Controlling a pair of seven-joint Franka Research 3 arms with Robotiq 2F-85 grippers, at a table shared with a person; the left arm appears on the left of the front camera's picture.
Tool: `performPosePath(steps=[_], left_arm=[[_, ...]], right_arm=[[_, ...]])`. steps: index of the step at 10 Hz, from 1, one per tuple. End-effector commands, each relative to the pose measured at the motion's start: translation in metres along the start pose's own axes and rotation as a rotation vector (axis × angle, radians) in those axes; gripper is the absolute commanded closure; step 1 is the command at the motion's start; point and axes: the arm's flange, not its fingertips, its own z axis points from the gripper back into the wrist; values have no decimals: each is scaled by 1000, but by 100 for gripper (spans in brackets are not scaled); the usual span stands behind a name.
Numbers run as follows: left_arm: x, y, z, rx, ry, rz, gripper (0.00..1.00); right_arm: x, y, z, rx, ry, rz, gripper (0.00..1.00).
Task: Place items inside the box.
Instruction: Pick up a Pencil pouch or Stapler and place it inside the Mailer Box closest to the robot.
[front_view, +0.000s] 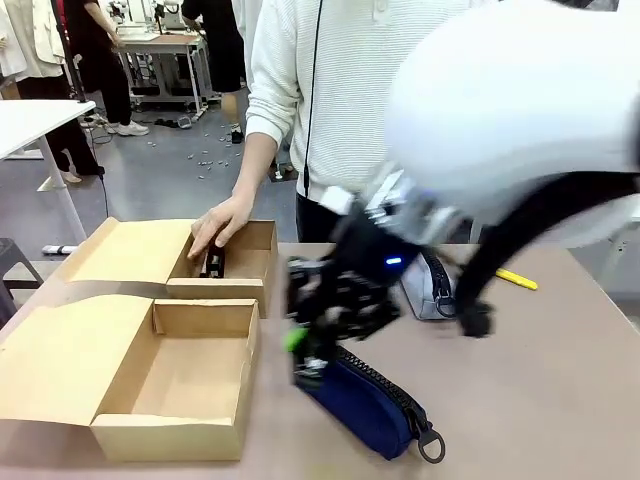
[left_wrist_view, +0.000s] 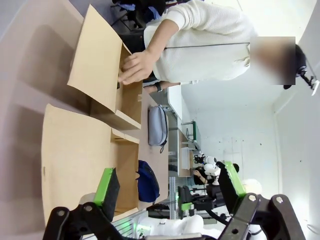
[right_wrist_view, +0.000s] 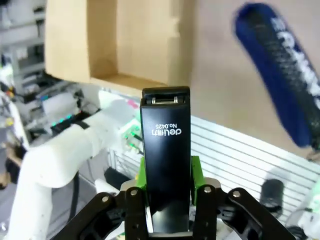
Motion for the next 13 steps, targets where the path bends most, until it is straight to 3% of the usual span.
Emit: performPosePath(steps=[1, 2, 3, 4, 5, 6, 7, 9, 13], left_arm=[[0, -1, 0, -25, -10, -19, 0], [0, -1, 0, -25, -10, -19, 0], [0, -1, 0, -25, -10, -19, 0], [0, -1, 0, -25, -10, -19, 0], [0, -1, 0, -25, -10, -19, 0], [0, -1, 0, -25, -10, -19, 0], [0, -1, 0, -25, -10, -19, 0], [0, -1, 0, -25, -10, -19, 0], [0, -1, 0, -25, -10, -19, 0]], right_arm=[[26, 31, -39, -89, -38, 58, 63], [24, 22, -37, -230, 20, 154, 63], [7, 20, -27, -20, 4, 51, 63], [7, 20, -27, -20, 4, 51, 63], [16, 22, -49, -101, 33, 114, 63], [20, 34, -56, -150, -44, -58, 63], [36, 57, -73, -152, -76, -91, 63], [65, 99, -100, -119, -66, -108, 63], [98, 134, -159, -194, -18, -99, 63]])
